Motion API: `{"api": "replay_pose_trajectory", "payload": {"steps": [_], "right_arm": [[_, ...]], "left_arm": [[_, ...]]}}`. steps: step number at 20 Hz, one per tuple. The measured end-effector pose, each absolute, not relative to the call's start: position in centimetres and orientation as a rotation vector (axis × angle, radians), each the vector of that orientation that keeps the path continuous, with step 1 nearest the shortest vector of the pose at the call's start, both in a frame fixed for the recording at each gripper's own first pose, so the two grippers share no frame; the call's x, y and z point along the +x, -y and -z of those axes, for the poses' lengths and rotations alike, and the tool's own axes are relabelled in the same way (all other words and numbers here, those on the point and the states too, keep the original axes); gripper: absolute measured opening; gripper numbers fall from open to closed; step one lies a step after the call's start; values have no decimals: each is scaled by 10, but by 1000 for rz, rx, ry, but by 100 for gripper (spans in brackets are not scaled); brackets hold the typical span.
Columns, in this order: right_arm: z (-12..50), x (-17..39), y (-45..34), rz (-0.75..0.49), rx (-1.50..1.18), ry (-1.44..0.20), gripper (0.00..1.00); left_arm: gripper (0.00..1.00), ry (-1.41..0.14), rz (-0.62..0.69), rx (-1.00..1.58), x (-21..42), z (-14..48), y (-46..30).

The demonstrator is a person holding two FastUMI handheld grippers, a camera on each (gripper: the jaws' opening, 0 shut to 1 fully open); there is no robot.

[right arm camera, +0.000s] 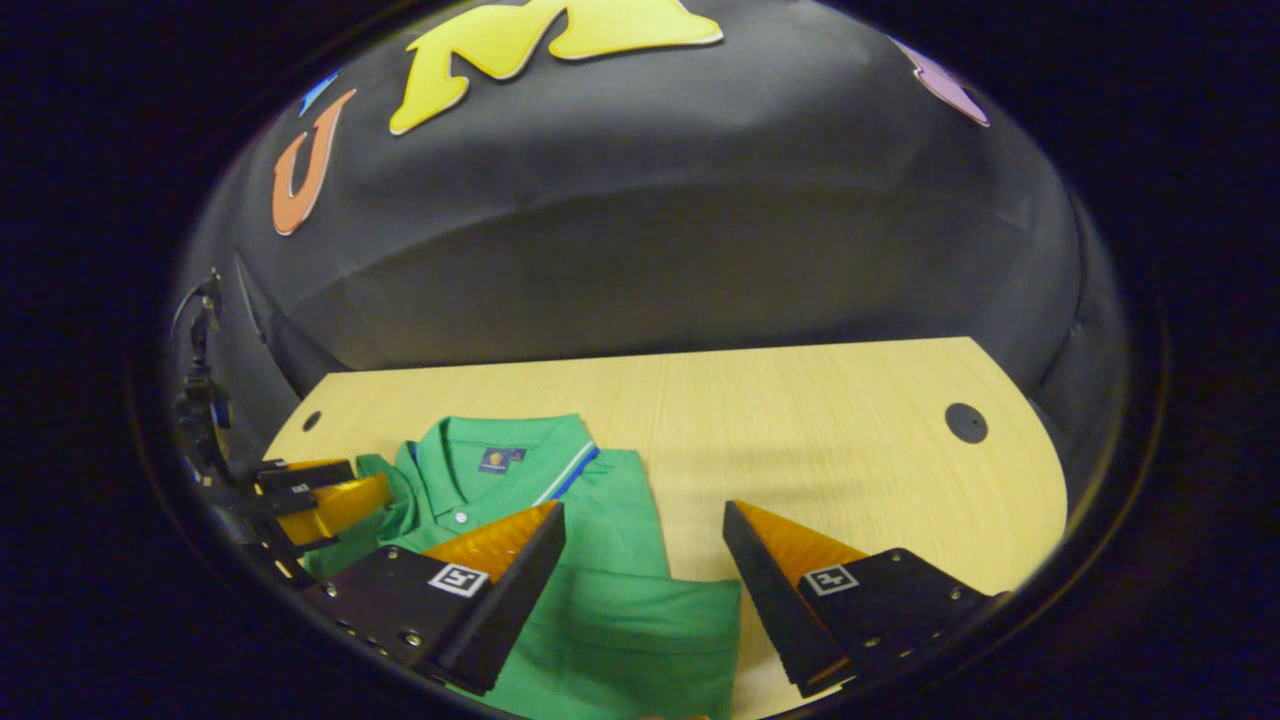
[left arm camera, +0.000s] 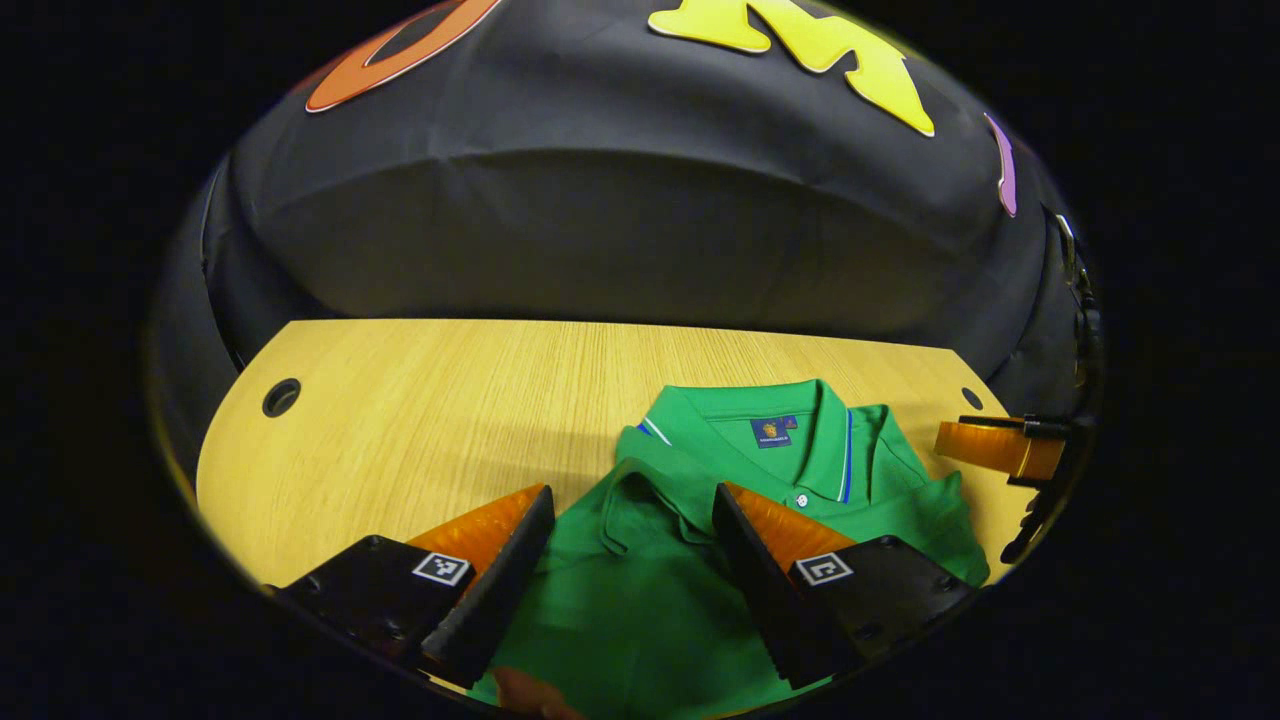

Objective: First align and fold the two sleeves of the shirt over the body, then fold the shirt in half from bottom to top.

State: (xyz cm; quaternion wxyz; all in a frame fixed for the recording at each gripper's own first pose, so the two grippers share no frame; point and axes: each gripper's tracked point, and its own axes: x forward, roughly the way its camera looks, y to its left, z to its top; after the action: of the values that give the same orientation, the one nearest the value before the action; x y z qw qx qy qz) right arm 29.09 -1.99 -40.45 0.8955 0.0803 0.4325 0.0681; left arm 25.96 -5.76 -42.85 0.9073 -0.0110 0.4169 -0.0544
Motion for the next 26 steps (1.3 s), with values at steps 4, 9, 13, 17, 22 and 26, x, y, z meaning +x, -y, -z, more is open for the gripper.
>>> {"api": "replay_pose_trajectory", "payload": {"steps": [4,9,13,17,22,26], "right_arm": [[398,277,12,-137,160,-900,98],[356,265,12,-122,146,-819,98],[304,246,12,-106,135,-717,98],[252,210,8,-111,123,-635,98],[189,166,7,-106,144,-528,98],[147,123,11,-99,133,-455,98]], "left_arm": [[100,-834,93,3,262,417,56],[100,-752,97,7,247,375,59],[100,-664,143,19,224,327,73],[100,-586,204,32,193,284,92],[100,-465,224,108,149,233,94],[100,-396,211,76,112,191,91]]}}
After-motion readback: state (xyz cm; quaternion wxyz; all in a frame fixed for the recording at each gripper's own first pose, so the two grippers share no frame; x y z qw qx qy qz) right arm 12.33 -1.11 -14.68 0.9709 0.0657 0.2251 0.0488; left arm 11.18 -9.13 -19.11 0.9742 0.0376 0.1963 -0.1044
